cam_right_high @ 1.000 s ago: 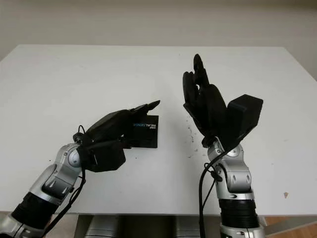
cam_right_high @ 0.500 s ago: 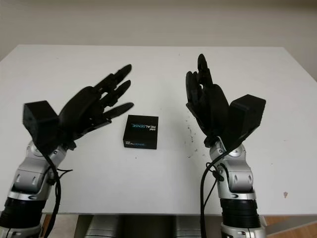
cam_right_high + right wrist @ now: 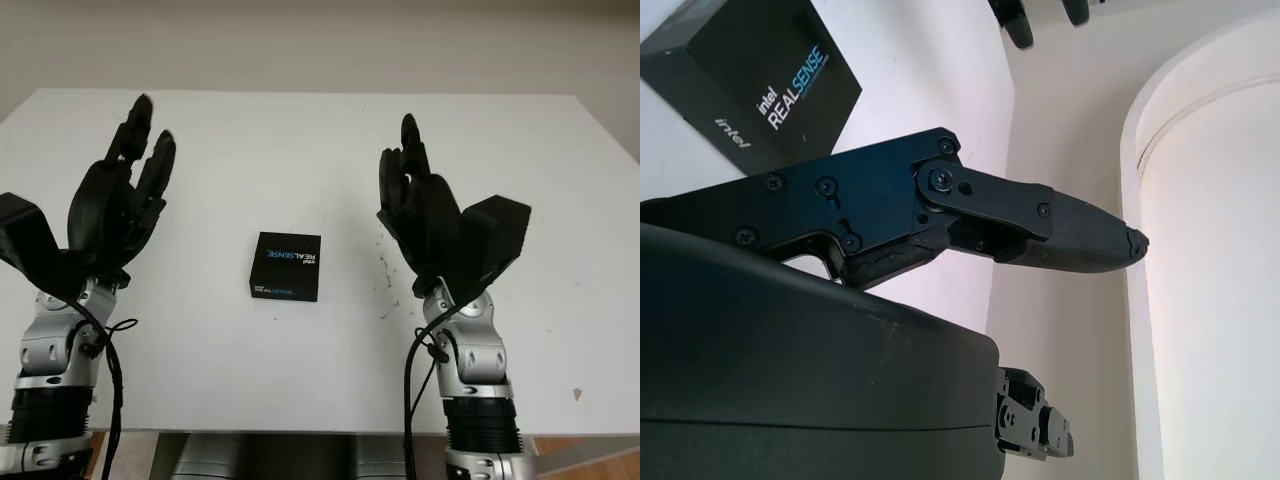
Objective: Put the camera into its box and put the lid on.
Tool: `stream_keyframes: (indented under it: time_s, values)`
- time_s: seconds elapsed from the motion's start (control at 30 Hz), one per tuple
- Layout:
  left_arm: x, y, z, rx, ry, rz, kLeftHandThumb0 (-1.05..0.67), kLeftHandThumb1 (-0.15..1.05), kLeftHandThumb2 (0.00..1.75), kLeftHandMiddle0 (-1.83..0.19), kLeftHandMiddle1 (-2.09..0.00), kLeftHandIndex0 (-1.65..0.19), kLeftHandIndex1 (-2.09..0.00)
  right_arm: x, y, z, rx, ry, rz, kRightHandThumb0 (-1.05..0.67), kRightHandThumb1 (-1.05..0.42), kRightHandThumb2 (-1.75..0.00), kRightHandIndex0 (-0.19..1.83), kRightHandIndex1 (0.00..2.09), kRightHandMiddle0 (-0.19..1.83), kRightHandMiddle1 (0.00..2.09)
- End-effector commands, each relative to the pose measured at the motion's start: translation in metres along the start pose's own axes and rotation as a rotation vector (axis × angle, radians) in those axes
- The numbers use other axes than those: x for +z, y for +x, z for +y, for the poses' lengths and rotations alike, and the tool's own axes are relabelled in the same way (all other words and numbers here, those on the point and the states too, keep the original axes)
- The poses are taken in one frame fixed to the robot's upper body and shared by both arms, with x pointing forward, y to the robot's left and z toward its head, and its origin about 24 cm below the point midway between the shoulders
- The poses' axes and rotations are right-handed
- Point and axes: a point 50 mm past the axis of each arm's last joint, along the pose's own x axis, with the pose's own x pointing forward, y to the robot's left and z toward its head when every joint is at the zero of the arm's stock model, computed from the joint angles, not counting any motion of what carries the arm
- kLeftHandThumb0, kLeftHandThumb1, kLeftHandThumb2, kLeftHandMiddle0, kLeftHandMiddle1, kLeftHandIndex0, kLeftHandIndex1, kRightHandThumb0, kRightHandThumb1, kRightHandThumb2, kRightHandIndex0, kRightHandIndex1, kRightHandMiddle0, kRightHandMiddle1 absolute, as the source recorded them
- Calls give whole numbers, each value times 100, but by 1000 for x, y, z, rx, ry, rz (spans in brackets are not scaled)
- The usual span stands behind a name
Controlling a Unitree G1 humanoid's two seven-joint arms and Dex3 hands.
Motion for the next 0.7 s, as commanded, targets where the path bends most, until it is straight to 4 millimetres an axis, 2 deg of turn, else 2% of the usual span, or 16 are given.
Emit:
stream_keyframes:
  time_s: [0.0,0.23,0.67]
  values:
    - [1,4,0,26,22,-28,-68,105,43,19,0,19,0,5,4,0,-4,-9,-26,-74,-105,-72,-19,0,-19,0]
    - [-12,4,-1,105,14,-31,-70,105,46,19,0,19,0,3,3,-5,-16,-5,-21,-72,-105,-75,-19,0,-19,0]
    - [-17,0,-10,73,-27,-23,-70,105,46,19,0,19,0,7,0,-6,-31,-9,-21,-73,-105,-73,-19,0,-19,0]
